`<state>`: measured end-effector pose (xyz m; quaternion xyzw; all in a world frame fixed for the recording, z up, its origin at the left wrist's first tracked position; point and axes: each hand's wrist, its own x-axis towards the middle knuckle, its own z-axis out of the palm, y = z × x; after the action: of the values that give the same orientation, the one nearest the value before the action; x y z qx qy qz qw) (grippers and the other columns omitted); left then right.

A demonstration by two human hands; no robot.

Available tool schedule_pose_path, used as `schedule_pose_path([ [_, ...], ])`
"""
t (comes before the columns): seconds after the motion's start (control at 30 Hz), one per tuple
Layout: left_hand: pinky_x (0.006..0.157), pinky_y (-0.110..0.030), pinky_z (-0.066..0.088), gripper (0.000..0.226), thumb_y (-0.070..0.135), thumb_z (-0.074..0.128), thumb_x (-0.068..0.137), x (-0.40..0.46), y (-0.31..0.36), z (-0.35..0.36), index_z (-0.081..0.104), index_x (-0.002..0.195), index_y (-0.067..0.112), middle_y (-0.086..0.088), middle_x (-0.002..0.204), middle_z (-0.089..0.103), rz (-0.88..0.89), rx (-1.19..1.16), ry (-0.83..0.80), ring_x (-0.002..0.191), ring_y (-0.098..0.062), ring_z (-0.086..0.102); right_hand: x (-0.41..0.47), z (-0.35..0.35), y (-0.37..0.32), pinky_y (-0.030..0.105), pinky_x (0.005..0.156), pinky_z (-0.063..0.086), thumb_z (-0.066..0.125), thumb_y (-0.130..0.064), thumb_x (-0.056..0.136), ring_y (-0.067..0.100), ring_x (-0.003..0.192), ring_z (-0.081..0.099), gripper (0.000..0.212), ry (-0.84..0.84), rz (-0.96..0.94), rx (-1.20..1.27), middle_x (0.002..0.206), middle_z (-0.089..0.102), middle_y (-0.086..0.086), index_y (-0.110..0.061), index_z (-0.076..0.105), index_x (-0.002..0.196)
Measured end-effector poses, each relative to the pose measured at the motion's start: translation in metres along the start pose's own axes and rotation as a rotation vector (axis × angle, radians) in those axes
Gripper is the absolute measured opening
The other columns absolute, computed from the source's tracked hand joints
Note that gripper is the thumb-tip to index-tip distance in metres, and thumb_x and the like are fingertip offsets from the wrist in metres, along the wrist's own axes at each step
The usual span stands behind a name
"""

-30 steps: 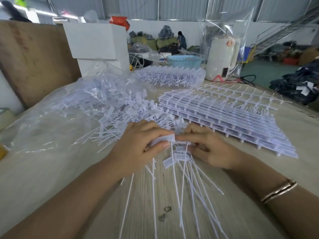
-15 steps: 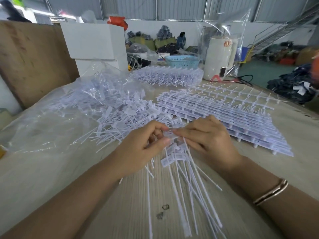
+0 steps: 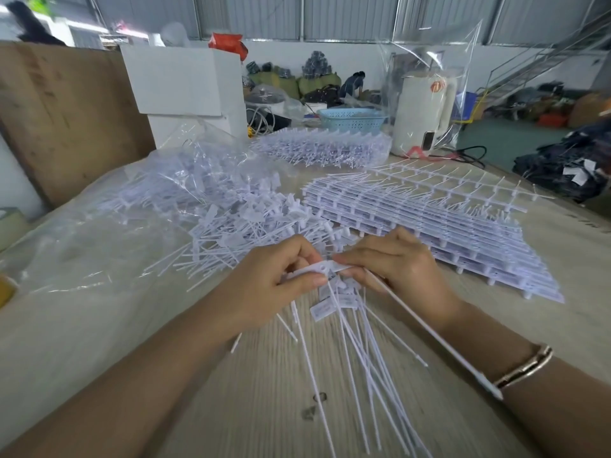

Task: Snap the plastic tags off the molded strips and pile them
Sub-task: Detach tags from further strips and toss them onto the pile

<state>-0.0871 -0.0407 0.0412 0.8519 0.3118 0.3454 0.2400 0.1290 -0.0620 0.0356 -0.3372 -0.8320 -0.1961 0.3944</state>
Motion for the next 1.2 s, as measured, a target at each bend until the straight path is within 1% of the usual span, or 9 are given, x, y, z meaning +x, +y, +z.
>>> schedule_pose_path([
  [0.13, 0.055, -0.023, 0.039, 0.012, 0.040, 0.062, 0.080, 0.001, 0.003, -0.001, 0.057, 0.088, 0.032, 0.000, 0.070, 0.060, 0.048, 0.003, 0.031, 0.061, -0.013, 0.055, 0.003, 0.004, -0.002, 0.037, 0.066, 0.044, 0.057, -0.031, 0.088, 0.013, 0.071, 0.066, 0.026, -0.010, 0.143, 0.273, 0.081, 0.072, -0.002, -0.013, 0.074, 0.091],
  [0.27, 0.054, -0.009, 0.033, 0.012, 0.038, 0.063, 0.081, 0.001, 0.008, 0.000, 0.053, 0.088, 0.040, 0.008, 0.074, 0.056, 0.122, 0.065, 0.020, 0.059, -0.002, 0.050, 0.000, 0.002, -0.002, 0.012, 0.063, 0.043, 0.059, -0.024, 0.086, 0.000, 0.062, 0.058, 0.028, -0.051, 0.333, 0.569, 0.066, 0.064, -0.009, -0.002, 0.071, 0.074],
  [0.5, 0.051, -0.013, 0.035, 0.013, 0.044, 0.064, 0.078, 0.000, 0.010, 0.000, 0.060, 0.087, 0.036, 0.008, 0.066, 0.057, 0.070, -0.117, 0.009, 0.054, -0.003, 0.048, 0.005, -0.003, -0.001, 0.011, 0.064, 0.039, 0.052, -0.008, 0.088, 0.000, 0.059, 0.052, 0.030, -0.140, 0.405, 0.879, 0.063, 0.060, -0.015, -0.026, 0.063, 0.067],
  [0.63, 0.055, -0.008, 0.036, 0.010, 0.020, 0.065, 0.079, -0.002, 0.013, -0.002, 0.060, 0.083, 0.028, 0.020, 0.064, 0.059, 0.056, -0.301, -0.034, 0.055, 0.004, 0.050, 0.007, -0.003, -0.005, 0.017, 0.068, 0.042, 0.057, -0.013, 0.088, 0.007, 0.062, 0.055, 0.031, -0.128, 0.430, 1.003, 0.064, 0.060, -0.011, -0.035, 0.068, 0.068],
  [0.8, 0.057, -0.008, 0.038, 0.007, 0.012, 0.061, 0.080, -0.004, 0.014, -0.004, 0.058, 0.078, 0.018, 0.017, 0.065, 0.062, 0.061, -0.396, -0.090, 0.058, 0.005, 0.052, 0.007, -0.001, -0.009, 0.015, 0.066, 0.041, 0.054, -0.016, 0.088, 0.004, 0.061, 0.052, 0.024, -0.200, 0.419, 0.950, 0.064, 0.060, -0.012, -0.015, 0.066, 0.068],
  [0.9, 0.055, -0.007, 0.038, 0.011, 0.020, 0.066, 0.078, -0.008, 0.013, -0.012, 0.060, 0.071, 0.024, 0.018, 0.058, 0.056, 0.062, -0.523, -0.029, 0.054, 0.005, 0.049, 0.001, -0.015, 0.003, 0.014, 0.059, 0.040, 0.056, -0.018, 0.088, 0.003, 0.057, 0.049, 0.025, -0.010, 0.623, 1.048, 0.062, 0.058, -0.009, -0.014, 0.066, 0.066],
  [1.0, 0.053, -0.010, 0.036, 0.004, 0.025, 0.061, 0.077, -0.006, 0.004, -0.025, 0.062, 0.073, 0.024, 0.014, 0.055, 0.051, 0.027, -0.512, 0.105, 0.052, 0.001, 0.044, -0.010, -0.023, 0.019, 0.012, 0.060, 0.040, 0.054, -0.022, 0.087, 0.002, 0.060, 0.051, 0.029, 0.045, 0.753, 0.796, 0.067, 0.060, -0.009, 0.004, 0.066, 0.082],
  [1.1, 0.056, -0.014, 0.036, 0.022, 0.011, 0.049, 0.074, -0.003, -0.001, -0.023, 0.065, 0.087, 0.019, 0.007, 0.065, 0.057, -0.058, -0.416, -0.010, 0.060, -0.005, 0.050, -0.006, -0.009, 0.010, 0.008, 0.069, 0.037, 0.045, -0.012, 0.097, 0.000, 0.073, 0.049, 0.027, -0.094, 0.570, 0.526, 0.080, 0.056, 0.000, -0.009, 0.066, 0.113],
  [1.2, 0.058, -0.019, 0.036, 0.040, 0.010, 0.046, 0.069, -0.003, -0.002, -0.017, 0.069, 0.088, 0.036, 0.010, 0.071, 0.060, -0.110, -0.268, -0.069, 0.063, -0.010, 0.050, 0.001, 0.002, 0.002, 0.013, 0.075, 0.038, 0.048, -0.014, 0.094, 0.006, 0.080, 0.047, 0.036, -0.164, 0.330, 0.427, 0.086, 0.050, 0.001, -0.011, 0.047, 0.130],
])
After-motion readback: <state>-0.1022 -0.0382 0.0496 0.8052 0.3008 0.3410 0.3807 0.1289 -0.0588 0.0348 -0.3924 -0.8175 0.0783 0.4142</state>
